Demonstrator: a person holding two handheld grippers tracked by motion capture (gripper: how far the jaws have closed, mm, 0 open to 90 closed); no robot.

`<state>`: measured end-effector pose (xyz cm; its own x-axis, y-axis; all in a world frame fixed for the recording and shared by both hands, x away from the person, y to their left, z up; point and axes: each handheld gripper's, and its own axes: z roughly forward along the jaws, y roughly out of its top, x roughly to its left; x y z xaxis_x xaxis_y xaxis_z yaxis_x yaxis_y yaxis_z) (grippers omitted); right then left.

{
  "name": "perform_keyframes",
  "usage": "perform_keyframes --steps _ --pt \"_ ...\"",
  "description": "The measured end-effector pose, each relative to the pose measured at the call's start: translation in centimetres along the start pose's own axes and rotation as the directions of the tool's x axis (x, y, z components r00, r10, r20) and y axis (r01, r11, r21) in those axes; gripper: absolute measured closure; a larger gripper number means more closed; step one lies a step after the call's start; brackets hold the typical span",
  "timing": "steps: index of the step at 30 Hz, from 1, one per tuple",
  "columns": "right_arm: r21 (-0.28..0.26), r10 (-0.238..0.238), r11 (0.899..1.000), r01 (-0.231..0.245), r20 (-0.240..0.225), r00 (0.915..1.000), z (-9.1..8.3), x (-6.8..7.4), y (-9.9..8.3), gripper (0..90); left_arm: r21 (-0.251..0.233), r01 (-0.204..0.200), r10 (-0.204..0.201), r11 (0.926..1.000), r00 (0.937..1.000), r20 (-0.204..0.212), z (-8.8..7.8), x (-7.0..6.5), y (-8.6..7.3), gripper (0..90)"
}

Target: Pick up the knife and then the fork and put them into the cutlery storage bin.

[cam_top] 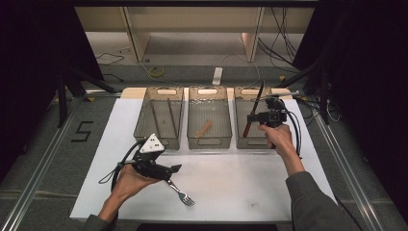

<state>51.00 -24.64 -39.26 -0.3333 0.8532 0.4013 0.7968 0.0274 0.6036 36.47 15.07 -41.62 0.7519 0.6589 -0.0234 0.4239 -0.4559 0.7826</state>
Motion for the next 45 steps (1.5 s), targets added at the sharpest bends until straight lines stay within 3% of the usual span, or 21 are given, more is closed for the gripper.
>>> perform_keyframes --steps 10,13,15,22,27,32,36,41,45 --pt "0.030 0.022 0.999 -0.021 -0.001 0.9998 1.0 -0.1 -0.4 79.1 -0.011 0.023 -0.023 0.9997 0.9997 0.004 0.0 0.0 0.0 10.6" --pt "0.027 0.037 0.999 -0.037 0.001 0.9993 1.1 -0.4 -0.6 68.1 -0.008 0.019 -0.019 0.9998 0.9998 -0.002 0.0 0.0 0.0 10.3" --pt "0.010 0.033 0.999 -0.034 0.035 0.9988 0.9 -0.4 -0.7 57.9 -0.011 0.022 -0.022 0.9997 0.9997 -0.007 0.0 0.1 0.0 10.1" --pt "-0.036 0.014 0.999 -0.013 0.017 0.9998 -0.8 -0.3 -0.8 49.2 -0.006 0.027 -0.028 0.9996 0.9993 -0.027 -0.1 0.4 -0.2 9.9" --pt "-0.062 -0.040 0.997 0.039 -0.005 0.9992 -1.9 0.2 -1.6 44.0 -0.002 0.026 -0.026 0.9997 0.9988 -0.042 -0.3 0.7 -0.2 9.9" --pt "-0.090 -0.095 0.992 0.092 -0.035 0.9948 -3.4 1.3 -3.2 37.9 0.005 0.027 -0.026 0.9996 0.9974 -0.067 -0.4 1.0 -0.1 9.9" --pt "-0.122 -0.171 0.979 0.160 -0.077 0.9823 -5.1 2.1 -5.1 35.2 -0.006 0.055 -0.056 0.9984 0.9956 -0.076 -0.4 1.3 -0.2 11.6" --pt "-0.178 -0.200 0.968 0.179 -0.106 0.9741 -6.7 2.6 -7.8 32.3 0.024 0.063 -0.061 0.9977 0.9948 -0.082 0.2 1.6 -0.4 13.3" --pt "-0.229 -0.197 0.960 0.164 -0.128 0.9721 -7.5 2.5 -9.9 32.0 0.031 0.067 -0.064 0.9973 0.9950 -0.076 0.4 1.7 -0.6 14.6"
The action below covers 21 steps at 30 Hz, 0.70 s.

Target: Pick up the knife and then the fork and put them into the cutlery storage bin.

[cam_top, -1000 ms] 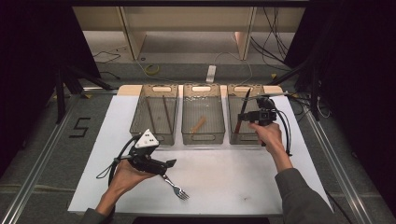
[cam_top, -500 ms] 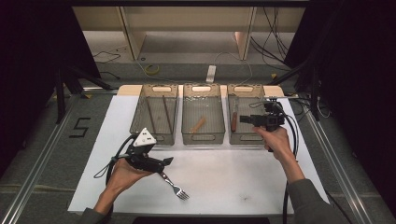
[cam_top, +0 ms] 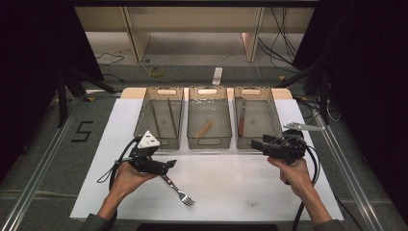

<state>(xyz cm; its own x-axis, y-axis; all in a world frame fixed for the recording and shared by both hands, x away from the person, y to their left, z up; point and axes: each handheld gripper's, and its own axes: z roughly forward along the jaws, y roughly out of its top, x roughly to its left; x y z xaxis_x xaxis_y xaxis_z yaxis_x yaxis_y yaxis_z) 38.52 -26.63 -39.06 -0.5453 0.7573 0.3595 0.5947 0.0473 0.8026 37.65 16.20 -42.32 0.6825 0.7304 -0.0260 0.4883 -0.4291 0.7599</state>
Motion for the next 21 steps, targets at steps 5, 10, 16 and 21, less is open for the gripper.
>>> perform_keyframes --steps 5,10,16,21 --pt "-0.058 0.000 0.998 -0.001 -0.021 0.9998 -0.9 0.5 -1.9 31.4 0.014 0.003 -0.003 0.9999 1.0000 0.003 0.3 0.1 -0.2 14.6" --pt "-0.100 -0.014 0.995 0.011 -0.024 0.9996 -1.7 1.2 -3.1 30.3 0.040 -0.013 0.014 0.9991 0.9996 -0.023 0.5 0.1 -0.3 14.8" --pt "-0.100 -0.023 0.995 0.021 -0.020 0.9995 -2.0 1.7 -4.0 29.3 0.075 -0.023 0.026 0.9969 0.9988 -0.040 0.9 0.2 -0.6 16.1" --pt "-0.076 -0.034 0.997 0.031 -0.041 0.9986 -1.6 2.1 -4.9 29.2 0.094 -0.001 0.005 0.9956 0.9993 -0.038 1.2 0.5 -0.8 22.6"
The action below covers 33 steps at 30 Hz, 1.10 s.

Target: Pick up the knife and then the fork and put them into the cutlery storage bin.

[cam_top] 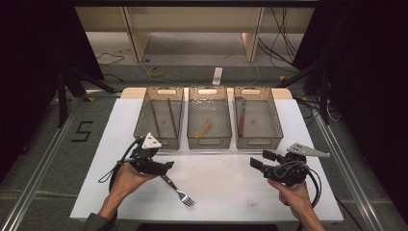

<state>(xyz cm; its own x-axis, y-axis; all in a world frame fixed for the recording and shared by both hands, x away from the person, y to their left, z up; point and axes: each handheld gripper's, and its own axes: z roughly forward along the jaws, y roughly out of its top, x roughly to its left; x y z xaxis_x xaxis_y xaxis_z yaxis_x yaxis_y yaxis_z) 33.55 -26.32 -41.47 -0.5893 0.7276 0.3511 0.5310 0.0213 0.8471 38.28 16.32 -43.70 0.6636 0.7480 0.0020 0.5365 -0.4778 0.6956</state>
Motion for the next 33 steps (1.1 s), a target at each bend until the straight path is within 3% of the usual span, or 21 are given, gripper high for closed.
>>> perform_keyframes --steps 3,8,12,15,19,22,26,33 --pt "0.021 -0.009 1.000 0.009 -0.007 0.9999 0.3 0.4 -0.5 29.2 0.013 -0.009 0.009 0.9999 0.9997 -0.021 0.2 0.0 -0.1 30.0" --pt "0.038 -0.019 0.999 0.019 -0.019 0.9996 0.5 1.1 -0.9 29.3 0.076 -0.029 0.031 0.9967 0.9991 -0.027 0.8 0.2 -0.5 54.0" --pt "0.060 -0.036 0.997 0.037 -0.028 0.9990 0.8 1.5 -1.3 29.3 0.108 -0.001 0.004 0.9942 0.9998 -0.019 1.2 0.6 -0.6 73.3" --pt "0.068 -0.038 0.997 0.040 -0.035 0.9987 0.9 1.6 -1.4 29.3 0.148 -0.004 0.008 0.9891 0.9996 -0.027 1.8 0.6 -0.7 86.6" --pt "0.067 -0.039 0.997 0.042 -0.039 0.9985 0.7 1.8 -1.5 29.3 0.221 -0.020 0.027 0.9751 0.9991 -0.031 2.7 0.6 -0.9 88.7" --pt "0.069 -0.043 0.997 0.046 -0.044 0.9981 0.7 2.0 -1.7 29.3 0.225 -0.008 0.015 0.9744 0.9995 -0.029 2.7 0.7 -0.9 88.8" --pt "0.074 -0.044 0.996 0.047 -0.048 0.9979 0.7 2.2 -1.8 29.4 0.253 0.000 0.009 0.9674 0.9994 -0.033 2.9 1.0 -1.1 88.7" --pt "0.077 -0.048 0.996 0.052 -0.052 0.9975 0.6 2.3 -1.8 29.5 0.317 0.006 0.012 0.9484 0.9985 -0.053 2.0 1.4 -1.8 88.7"
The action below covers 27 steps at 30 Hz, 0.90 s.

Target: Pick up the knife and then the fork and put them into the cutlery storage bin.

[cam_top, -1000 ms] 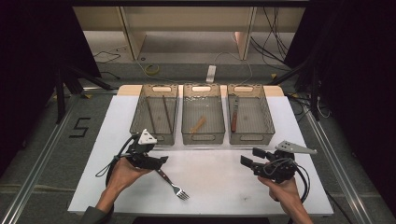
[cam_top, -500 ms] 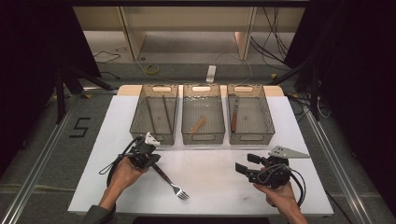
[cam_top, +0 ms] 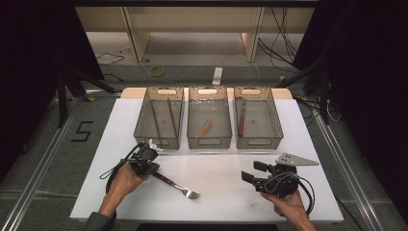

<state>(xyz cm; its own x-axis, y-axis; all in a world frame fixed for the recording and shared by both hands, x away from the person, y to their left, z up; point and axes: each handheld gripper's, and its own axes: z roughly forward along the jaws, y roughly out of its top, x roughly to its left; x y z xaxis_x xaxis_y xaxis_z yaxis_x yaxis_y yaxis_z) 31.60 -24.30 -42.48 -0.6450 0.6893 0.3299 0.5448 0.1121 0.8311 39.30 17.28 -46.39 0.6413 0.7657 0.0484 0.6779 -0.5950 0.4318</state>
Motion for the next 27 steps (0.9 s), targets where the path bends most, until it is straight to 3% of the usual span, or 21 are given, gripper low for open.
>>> perform_keyframes --steps 3,13,27 --pt "0.000 0.002 1.000 -0.002 0.001 1.0000 0.0 0.0 0.0 29.5 0.020 0.026 -0.026 0.9995 0.9993 0.025 -0.4 0.4 -0.7 88.7" --pt "0.003 0.005 1.000 -0.005 0.001 1.0000 0.0 0.1 0.0 29.5 0.077 0.024 -0.028 0.9967 0.9984 0.050 -1.2 -0.1 -2.0 88.7" --pt "0.006 0.000 1.000 0.000 0.001 1.0000 0.0 0.1 -0.1 29.6 0.078 0.012 -0.022 0.9969 0.9924 0.121 -2.1 -0.8 -3.1 88.6"
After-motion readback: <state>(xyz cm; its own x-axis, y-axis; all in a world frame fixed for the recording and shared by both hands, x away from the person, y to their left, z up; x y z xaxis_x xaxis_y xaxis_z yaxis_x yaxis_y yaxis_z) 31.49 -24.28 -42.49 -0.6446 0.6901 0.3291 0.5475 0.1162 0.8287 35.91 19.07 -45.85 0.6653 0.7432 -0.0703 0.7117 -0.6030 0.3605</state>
